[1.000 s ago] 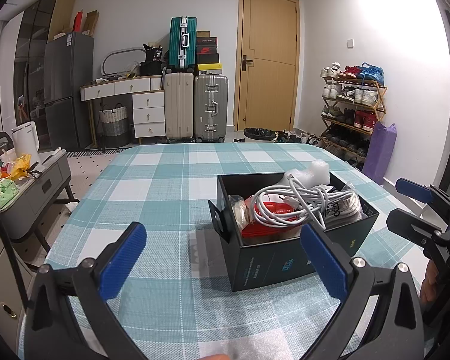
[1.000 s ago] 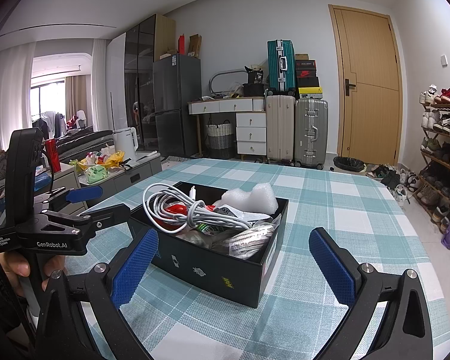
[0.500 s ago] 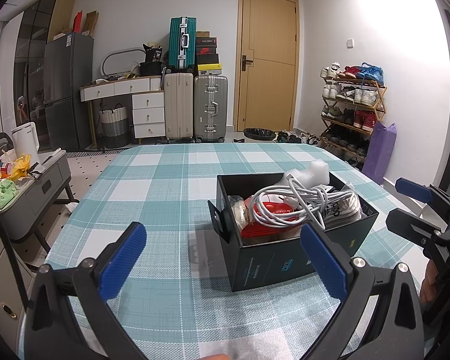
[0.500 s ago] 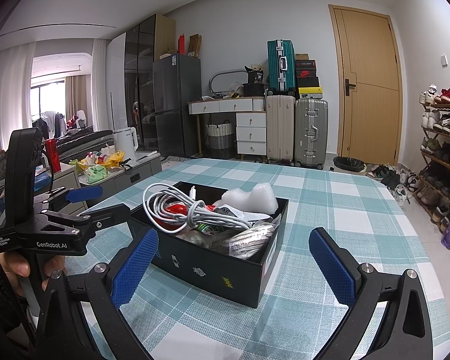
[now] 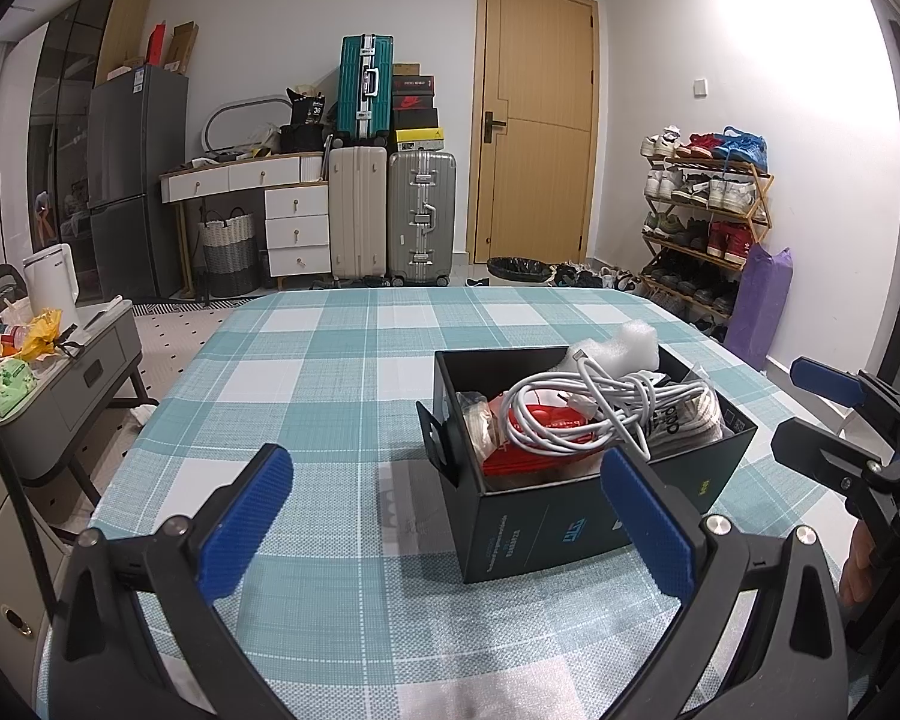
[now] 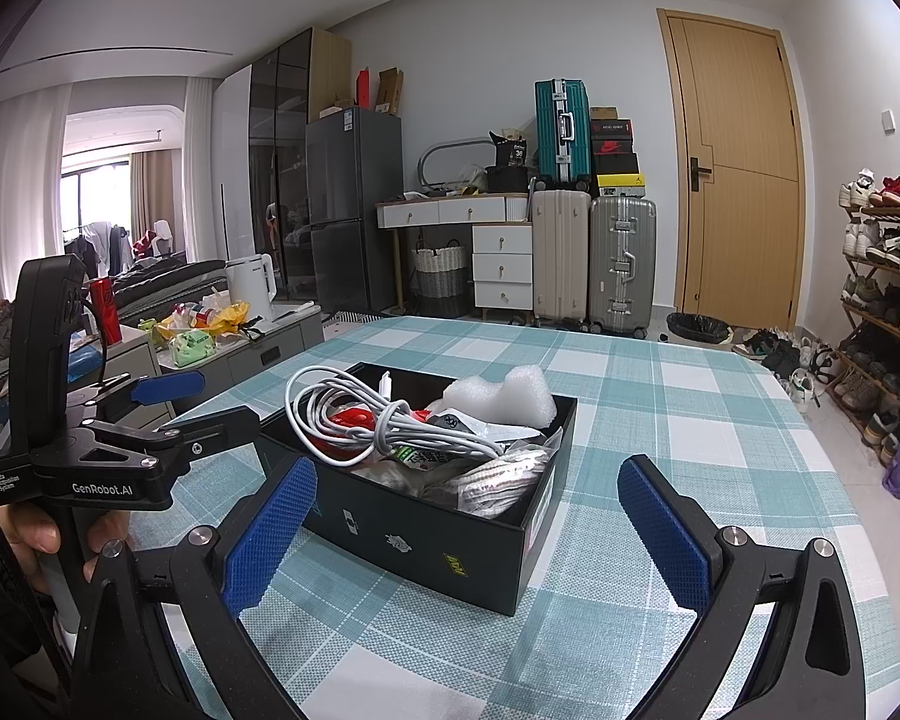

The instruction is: Organize soft objects

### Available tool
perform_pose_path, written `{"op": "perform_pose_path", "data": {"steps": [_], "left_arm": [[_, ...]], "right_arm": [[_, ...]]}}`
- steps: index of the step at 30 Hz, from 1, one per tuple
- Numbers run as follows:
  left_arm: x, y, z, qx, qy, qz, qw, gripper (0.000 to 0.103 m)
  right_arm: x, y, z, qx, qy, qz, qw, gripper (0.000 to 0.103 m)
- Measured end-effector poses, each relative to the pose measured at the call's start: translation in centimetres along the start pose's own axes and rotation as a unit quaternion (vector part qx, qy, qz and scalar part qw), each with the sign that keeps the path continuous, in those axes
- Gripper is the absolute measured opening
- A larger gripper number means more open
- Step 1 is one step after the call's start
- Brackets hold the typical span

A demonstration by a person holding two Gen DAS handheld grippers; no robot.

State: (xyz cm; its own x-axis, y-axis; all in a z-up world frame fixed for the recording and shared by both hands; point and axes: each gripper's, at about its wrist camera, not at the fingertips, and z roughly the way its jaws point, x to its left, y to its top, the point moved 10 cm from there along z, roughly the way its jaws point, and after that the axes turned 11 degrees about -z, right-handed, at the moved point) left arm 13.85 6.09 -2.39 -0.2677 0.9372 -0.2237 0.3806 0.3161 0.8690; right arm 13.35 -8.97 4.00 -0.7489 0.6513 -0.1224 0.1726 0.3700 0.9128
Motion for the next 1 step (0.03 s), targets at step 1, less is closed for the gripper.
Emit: {"op": "perform_pose_path", "data": {"steps": [1], "left_arm": [[0.03,0.00,0.00,0.000,0.000,0.000,1.0000,0.103]], "right_arm": [[0.00,0.00,0.01,0.000,0.000,0.000,1.000,0.102]]}}
